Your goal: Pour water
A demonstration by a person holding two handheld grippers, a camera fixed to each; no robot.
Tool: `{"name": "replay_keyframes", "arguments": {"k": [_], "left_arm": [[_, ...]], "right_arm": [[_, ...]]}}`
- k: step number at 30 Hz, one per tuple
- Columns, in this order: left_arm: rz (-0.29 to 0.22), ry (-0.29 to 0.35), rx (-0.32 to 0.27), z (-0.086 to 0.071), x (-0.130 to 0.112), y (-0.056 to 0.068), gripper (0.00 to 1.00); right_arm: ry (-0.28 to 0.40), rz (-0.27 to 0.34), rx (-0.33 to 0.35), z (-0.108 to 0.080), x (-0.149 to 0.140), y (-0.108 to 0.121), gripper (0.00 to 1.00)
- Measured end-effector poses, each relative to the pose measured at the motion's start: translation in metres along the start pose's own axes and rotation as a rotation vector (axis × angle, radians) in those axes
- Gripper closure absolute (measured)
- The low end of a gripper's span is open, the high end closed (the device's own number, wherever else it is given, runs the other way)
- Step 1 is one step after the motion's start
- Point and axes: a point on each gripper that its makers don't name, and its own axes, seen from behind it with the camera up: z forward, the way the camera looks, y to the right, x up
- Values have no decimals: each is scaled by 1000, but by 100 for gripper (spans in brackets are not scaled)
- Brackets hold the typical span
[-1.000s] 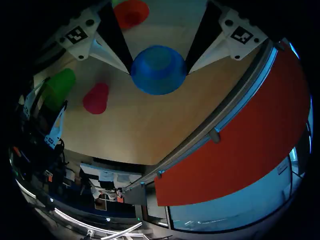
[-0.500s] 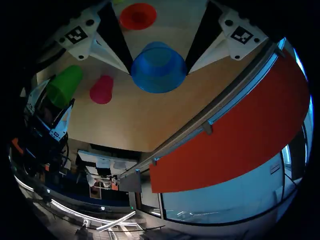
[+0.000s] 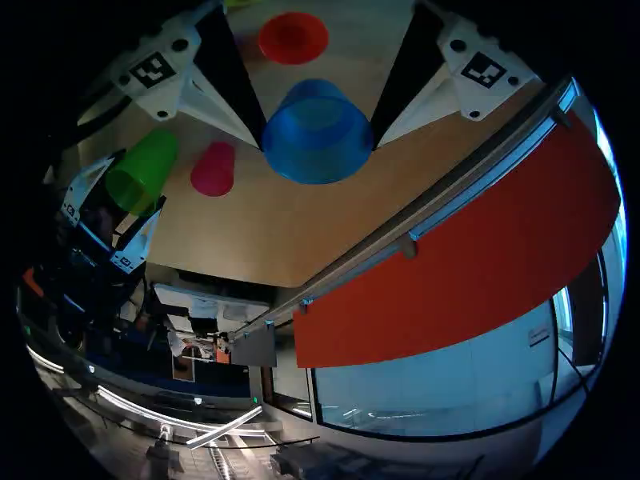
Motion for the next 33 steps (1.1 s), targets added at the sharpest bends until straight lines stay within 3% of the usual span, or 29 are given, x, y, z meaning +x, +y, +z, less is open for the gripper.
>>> {"name": "replay_keyframes", "arguments": {"k": [18,33], "left_arm": [[-5,73,31,-41,10,21,12],[-49,160,56,-68,16,30,12]], "right_arm": [[62,-17,-8,0,27,-3,7],[106,-12,-23,1,42,-5,7]]}}
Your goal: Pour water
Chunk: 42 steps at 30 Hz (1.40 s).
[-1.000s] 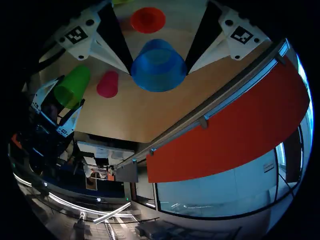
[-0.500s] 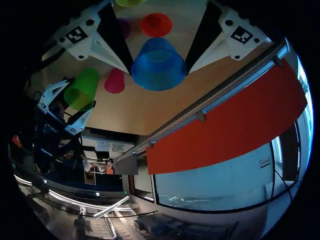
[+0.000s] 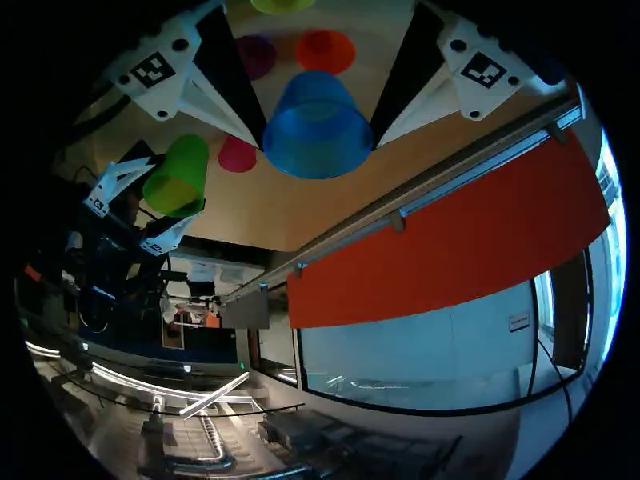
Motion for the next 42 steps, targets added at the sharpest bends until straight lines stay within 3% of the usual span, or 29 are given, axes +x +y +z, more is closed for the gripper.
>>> {"name": "replay_keyframes", "arguments": {"k": [15,42], "left_arm": [[-49,110,23,-23,14,2,12],[-54,248,63,-58,36,22,12]], "right_arm": [[-3,-14,-1,0,5,-1,7],[4,-20,12,1,12,-4,7]]}}
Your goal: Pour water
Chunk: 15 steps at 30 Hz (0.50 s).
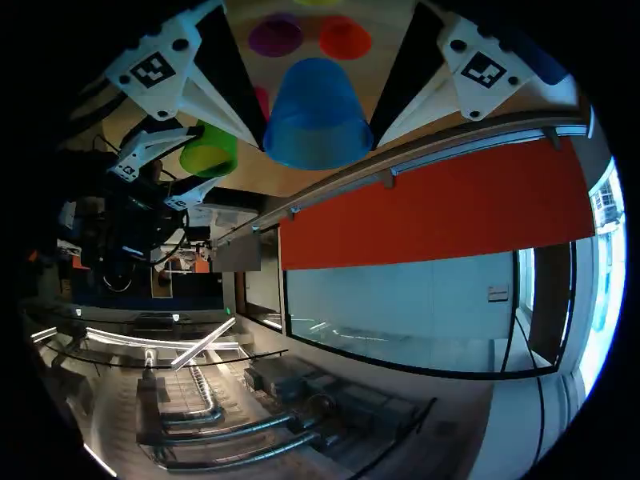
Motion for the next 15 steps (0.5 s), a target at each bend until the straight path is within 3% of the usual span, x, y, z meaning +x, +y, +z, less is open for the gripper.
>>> {"name": "replay_keyframes", "arguments": {"k": [15], "left_arm": [[9,16,8,-13,3,4,12]], "right_arm": [[-2,-5,18,2,6,-4,7]]}}
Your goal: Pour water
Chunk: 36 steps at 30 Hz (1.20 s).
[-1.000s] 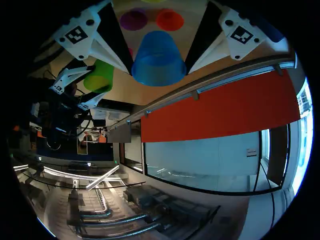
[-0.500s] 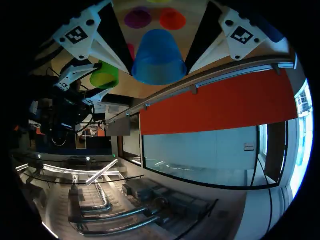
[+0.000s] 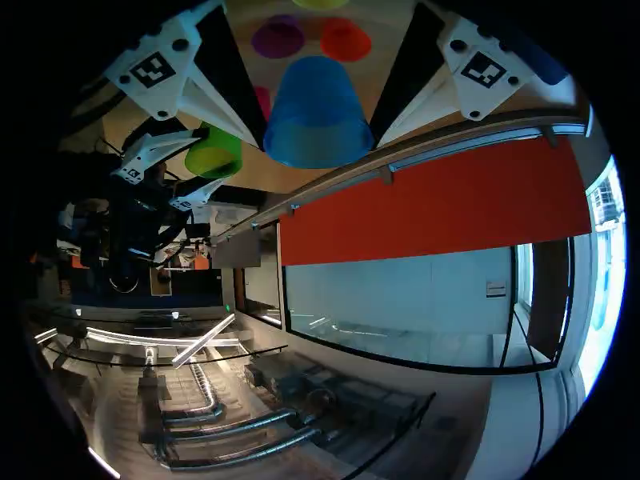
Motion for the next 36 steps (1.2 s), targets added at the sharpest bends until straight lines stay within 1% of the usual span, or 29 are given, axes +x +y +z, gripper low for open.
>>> {"name": "replay_keyframes", "arguments": {"k": [6,12,21,24,30,36], "left_arm": [[24,-2,6,-3,1,0,12],[69,-1,16,-4,2,-2,12],[100,-11,33,-5,-1,-8,12],[119,-13,34,-5,-1,-8,12],[153,-14,21,-5,-1,-3,12],[190,-12,27,-7,1,-4,12]], "right_arm": [[-7,-6,14,2,-3,-4,7],[-12,-3,23,6,-4,-6,7],[-16,0,34,9,-5,-7,8],[-19,-1,39,9,-5,-8,7],[-28,3,57,12,-9,-13,7],[-37,-2,70,15,-12,-17,8]]}}
